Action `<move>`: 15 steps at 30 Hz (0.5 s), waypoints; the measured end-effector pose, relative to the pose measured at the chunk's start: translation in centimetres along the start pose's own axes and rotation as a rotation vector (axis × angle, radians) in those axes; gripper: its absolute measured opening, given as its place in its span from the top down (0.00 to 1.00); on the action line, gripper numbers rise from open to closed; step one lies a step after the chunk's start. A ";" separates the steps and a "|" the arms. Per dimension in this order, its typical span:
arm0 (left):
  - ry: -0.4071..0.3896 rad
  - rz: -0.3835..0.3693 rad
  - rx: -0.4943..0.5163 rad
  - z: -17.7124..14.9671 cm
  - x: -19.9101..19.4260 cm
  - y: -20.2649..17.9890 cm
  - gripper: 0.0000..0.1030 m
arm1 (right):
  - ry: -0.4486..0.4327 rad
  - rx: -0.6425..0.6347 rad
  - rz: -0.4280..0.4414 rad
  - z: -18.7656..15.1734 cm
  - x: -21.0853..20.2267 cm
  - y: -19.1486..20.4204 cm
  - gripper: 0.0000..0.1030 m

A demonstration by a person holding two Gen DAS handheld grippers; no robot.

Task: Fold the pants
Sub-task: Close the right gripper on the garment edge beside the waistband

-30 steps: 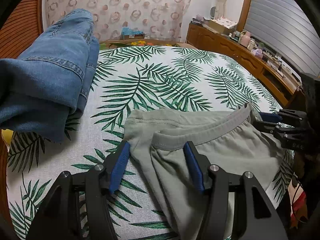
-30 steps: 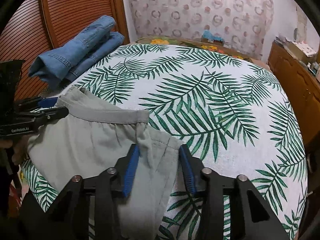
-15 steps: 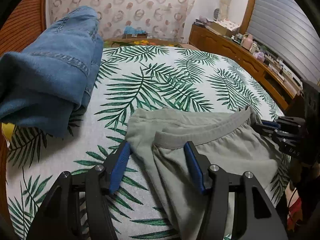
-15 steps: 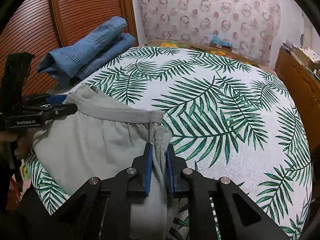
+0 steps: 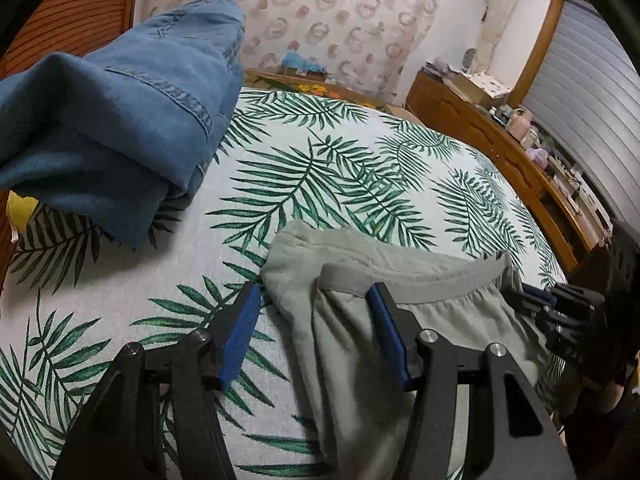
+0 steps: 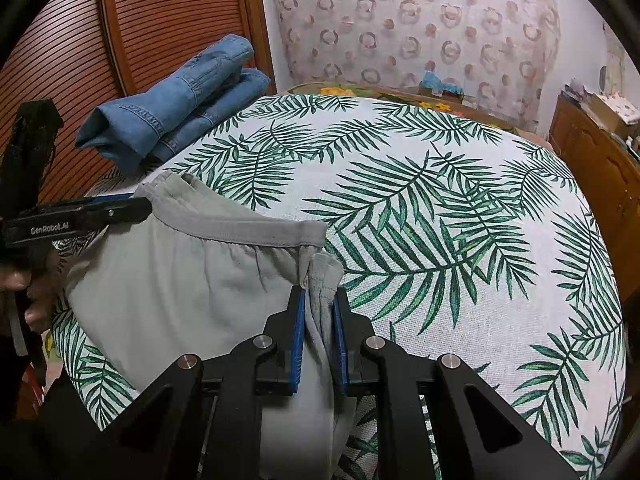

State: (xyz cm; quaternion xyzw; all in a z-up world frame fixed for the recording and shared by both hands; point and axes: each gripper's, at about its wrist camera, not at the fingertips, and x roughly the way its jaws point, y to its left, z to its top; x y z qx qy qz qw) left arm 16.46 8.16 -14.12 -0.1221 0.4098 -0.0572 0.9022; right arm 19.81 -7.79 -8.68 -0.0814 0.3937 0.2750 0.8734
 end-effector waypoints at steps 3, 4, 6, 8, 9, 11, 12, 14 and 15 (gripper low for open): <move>0.005 -0.002 0.009 0.2 0.3 -0.1 0.47 | 0.000 0.002 0.002 0.0 0.0 0.0 0.87; 0.006 -0.002 0.011 0.2 0.3 -0.2 0.50 | -0.001 0.002 0.002 0.0 0.0 0.0 0.87; 0.013 -0.017 0.016 0.3 0.5 -0.3 0.55 | 0.000 0.002 0.002 0.0 0.0 0.0 0.87; 0.013 -0.021 0.024 0.3 0.5 -0.5 0.63 | 0.000 0.002 0.003 0.0 0.0 0.0 0.87; 0.013 -0.033 0.029 0.2 0.5 -0.6 0.66 | 0.000 0.003 0.003 0.0 -0.1 0.0 0.87; 0.011 -0.046 0.039 0.2 0.4 -0.8 0.74 | 0.000 0.002 0.002 0.0 -0.1 0.0 0.87; 0.010 -0.050 0.050 0.2 0.4 -1.0 0.76 | 0.000 0.002 0.002 0.0 0.0 0.0 0.87; 0.001 -0.049 0.069 0.1 0.1 -1.2 0.82 | 0.000 0.006 0.006 0.0 -0.1 -0.1 0.87; -0.006 -0.052 0.080 0.1 -0.1 -1.4 0.83 | 0.000 0.008 0.007 0.0 -0.1 -0.1 0.87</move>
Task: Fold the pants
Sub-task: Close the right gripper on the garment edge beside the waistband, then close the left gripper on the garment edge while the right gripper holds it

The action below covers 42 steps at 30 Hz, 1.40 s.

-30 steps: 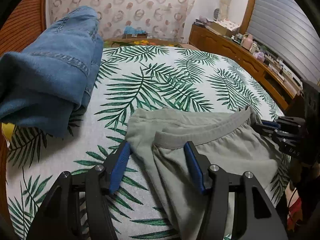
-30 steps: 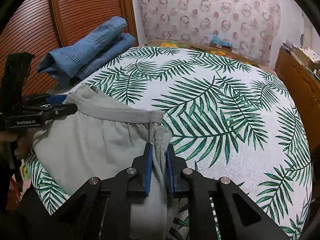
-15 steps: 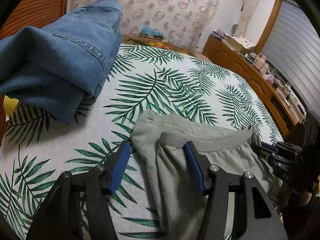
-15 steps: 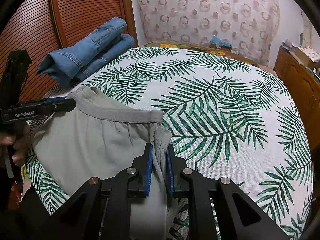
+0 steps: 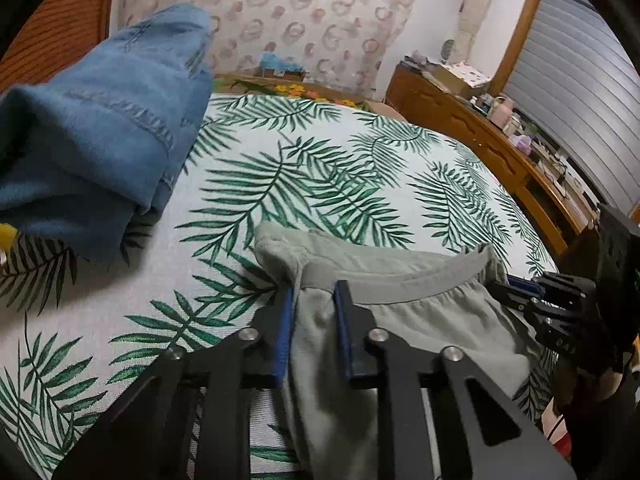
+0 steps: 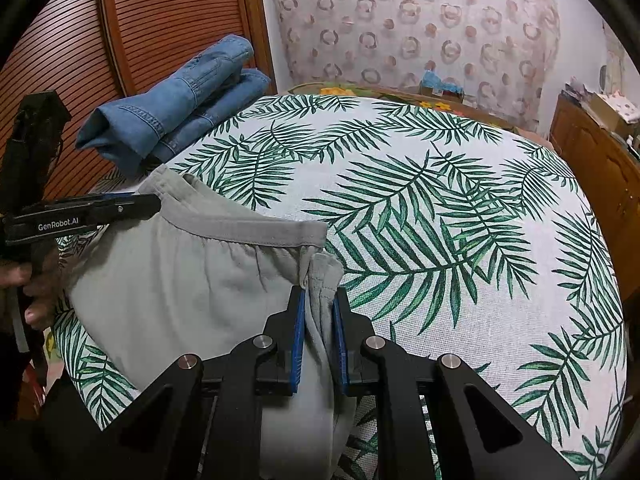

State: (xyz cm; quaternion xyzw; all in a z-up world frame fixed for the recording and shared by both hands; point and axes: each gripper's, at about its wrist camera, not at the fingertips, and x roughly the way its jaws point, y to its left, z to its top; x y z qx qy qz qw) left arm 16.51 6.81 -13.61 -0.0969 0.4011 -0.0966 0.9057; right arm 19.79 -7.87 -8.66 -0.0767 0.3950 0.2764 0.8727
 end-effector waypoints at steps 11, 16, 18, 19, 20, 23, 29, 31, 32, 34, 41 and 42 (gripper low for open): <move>-0.127 -0.019 0.056 -0.2 -4.3 -1.9 0.87 | -0.058 -0.022 -0.022 -0.1 -1.4 0.5 0.91; -0.188 -0.034 0.074 0.4 -6.8 -2.9 0.87 | -0.129 -0.022 -0.014 0.5 -4.1 0.9 0.91; -0.214 -0.037 0.076 0.7 -7.7 -3.0 0.87 | -0.155 -0.028 -0.016 0.7 -5.2 1.0 0.91; -0.227 -0.040 0.077 0.9 -8.2 -3.2 0.87 | -0.169 -0.032 -0.016 0.9 -5.8 1.1 0.91; -0.239 -0.042 0.079 1.1 -8.6 -3.3 0.87 | -0.180 -0.036 -0.017 1.1 -6.2 1.2 0.91; -0.274 -0.045 0.089 1.7 -9.9 -3.6 0.87 | -0.217 -0.045 -0.021 1.5 -7.6 1.5 0.91; -0.334 -0.041 0.112 2.9 -12.2 -4.1 0.87 | -0.291 -0.059 -0.019 2.3 -10.3 2.0 0.91; -0.350 -0.038 0.119 3.3 -12.9 -4.1 0.87 | -0.311 -0.069 -0.019 2.7 -11.0 2.2 0.91; -0.359 -0.036 0.121 3.5 -13.3 -4.1 0.87 | -0.318 -0.073 -0.020 2.8 -11.2 2.2 0.91; -0.370 -0.033 0.126 3.8 -13.8 -4.1 0.87 | -0.336 -0.080 -0.020 3.1 -11.7 2.4 0.91; -0.384 -0.010 0.163 4.7 -14.8 -4.2 0.87 | -0.369 -0.112 -0.025 4.0 -11.9 2.9 0.91; -0.384 -0.009 0.166 4.8 -14.9 -4.1 0.87 | -0.372 -0.115 -0.023 4.1 -11.6 2.8 0.91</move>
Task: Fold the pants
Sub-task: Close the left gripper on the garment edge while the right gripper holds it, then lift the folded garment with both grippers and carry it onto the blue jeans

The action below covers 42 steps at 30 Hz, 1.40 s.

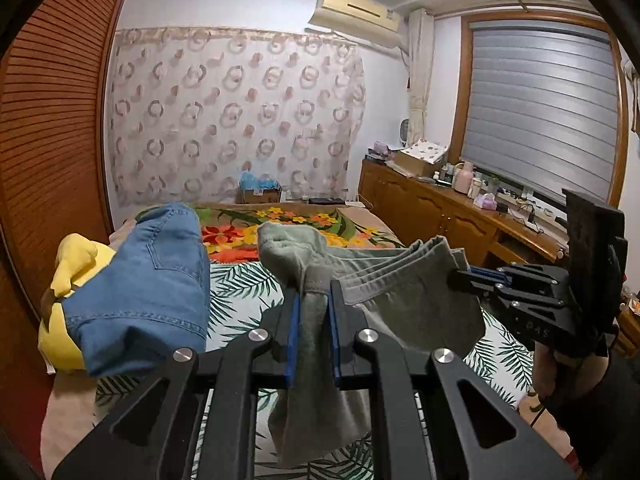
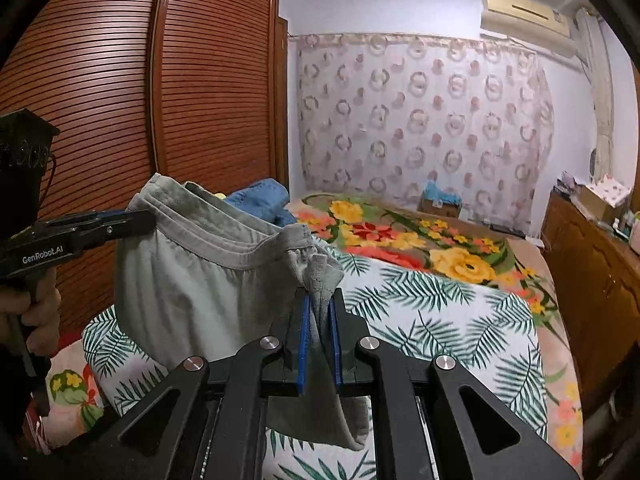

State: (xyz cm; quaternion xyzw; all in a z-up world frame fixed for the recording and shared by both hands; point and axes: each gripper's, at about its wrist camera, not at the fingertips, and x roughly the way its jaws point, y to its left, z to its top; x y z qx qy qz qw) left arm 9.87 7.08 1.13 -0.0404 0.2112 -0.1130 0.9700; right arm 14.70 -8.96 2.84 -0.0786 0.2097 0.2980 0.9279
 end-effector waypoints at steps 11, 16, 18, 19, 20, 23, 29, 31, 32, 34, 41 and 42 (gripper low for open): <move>-0.038 0.052 -0.017 1.5 -0.2 3.7 0.87 | -0.012 -0.042 0.042 2.3 4.3 -0.2 0.92; -0.046 0.089 -0.035 2.2 0.2 6.2 0.87 | -0.009 -0.070 0.065 4.2 7.2 -0.8 0.92; -0.042 0.108 -0.038 2.5 0.8 7.2 0.87 | -0.008 -0.076 0.074 4.9 8.4 -1.2 0.92; -0.040 0.117 -0.041 2.7 1.1 7.6 0.87 | -0.008 -0.078 0.081 5.2 9.0 -1.4 0.92; -0.039 0.124 -0.045 2.9 1.4 8.1 0.87 | -0.009 -0.081 0.090 5.6 9.6 -1.6 0.92; -0.043 0.148 -0.062 3.5 2.1 9.7 0.87 | -0.011 -0.100 0.112 6.8 11.7 -1.9 0.92; -0.044 0.193 -0.110 3.6 3.7 12.9 0.87 | 0.000 -0.151 0.164 8.5 16.4 -2.7 0.92; -0.046 0.207 -0.128 3.3 4.1 13.9 0.87 | 0.000 -0.172 0.180 9.0 17.9 -2.8 0.92; -0.045 0.211 -0.140 3.1 4.3 14.5 0.87 | 0.003 -0.183 0.188 9.3 18.8 -2.8 0.92; -0.042 0.223 -0.156 2.5 4.7 15.4 0.87 | 0.010 -0.205 0.204 9.7 20.6 -2.8 0.92; -0.059 0.260 -0.227 0.8 5.0 17.5 0.87 | 0.028 -0.311 0.238 11.1 25.5 -1.8 0.92; -0.061 0.265 -0.232 0.7 5.0 17.6 0.87 | 0.028 -0.326 0.240 11.5 25.9 -1.6 0.92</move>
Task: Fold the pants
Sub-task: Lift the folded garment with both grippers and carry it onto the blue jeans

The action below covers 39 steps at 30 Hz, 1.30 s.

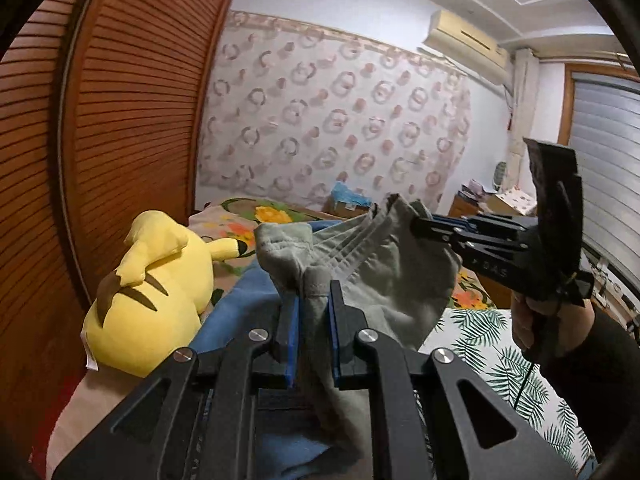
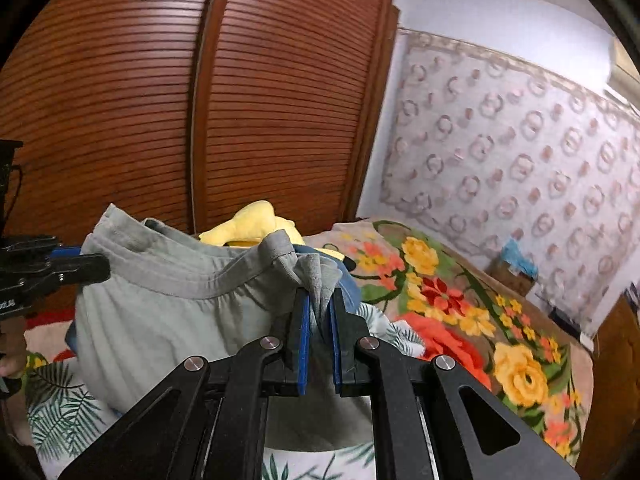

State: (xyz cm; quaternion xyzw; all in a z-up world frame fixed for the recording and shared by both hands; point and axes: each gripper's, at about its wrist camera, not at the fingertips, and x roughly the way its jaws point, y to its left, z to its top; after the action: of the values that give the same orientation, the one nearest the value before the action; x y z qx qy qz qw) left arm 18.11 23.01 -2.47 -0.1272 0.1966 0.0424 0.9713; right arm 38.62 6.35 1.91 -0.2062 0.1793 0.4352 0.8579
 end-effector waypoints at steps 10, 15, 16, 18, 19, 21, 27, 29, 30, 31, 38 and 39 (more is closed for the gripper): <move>0.006 0.085 -0.060 -2.2 -0.2 1.1 0.87 | 0.032 -0.059 0.074 2.4 4.2 -0.7 0.92; 0.009 0.100 -0.079 -3.1 -0.4 1.2 0.87 | 0.049 -0.058 0.093 3.4 5.9 -0.5 0.92; 0.013 0.099 -0.077 -3.3 -0.5 1.3 0.87 | 0.052 -0.044 0.099 3.5 6.1 -0.5 0.91; 0.017 0.096 -0.079 -3.2 -0.5 1.3 0.86 | 0.057 -0.036 0.102 3.5 6.1 -0.3 0.91; 0.021 0.096 -0.079 -3.1 -0.6 1.3 0.84 | 0.058 -0.037 0.096 3.7 6.2 -0.2 0.91; 0.029 0.102 -0.069 -3.1 -0.6 1.4 0.80 | 0.057 -0.033 0.089 3.7 6.0 0.0 0.91; 0.029 0.121 -0.035 -2.8 -1.3 1.2 0.51 | 0.046 0.004 0.054 3.7 5.0 0.1 0.80; 0.030 0.121 -0.037 -2.6 -1.4 1.2 0.47 | 0.021 0.025 0.059 3.5 4.1 -0.2 0.76; 0.028 0.122 -0.035 -2.5 -1.5 1.2 0.46 | 0.015 0.034 0.061 3.4 3.7 -0.3 0.73; 0.023 0.126 -0.035 -2.4 -1.6 1.3 0.45 | 0.015 0.042 0.065 3.1 3.3 -0.4 0.73; 0.050 0.134 0.020 -1.9 -1.0 0.7 0.45 | 0.082 0.092 0.143 -0.5 2.7 -1.7 0.73; 0.060 0.133 0.026 -1.9 -0.7 0.5 0.45 | 0.099 0.099 0.149 -1.0 3.0 -1.8 0.73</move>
State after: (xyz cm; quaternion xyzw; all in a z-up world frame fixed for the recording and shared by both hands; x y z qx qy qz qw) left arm 16.64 22.99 -4.03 -0.1025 0.2344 0.1002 0.9615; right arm 41.64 6.88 0.00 -0.1710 0.2574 0.4777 0.8224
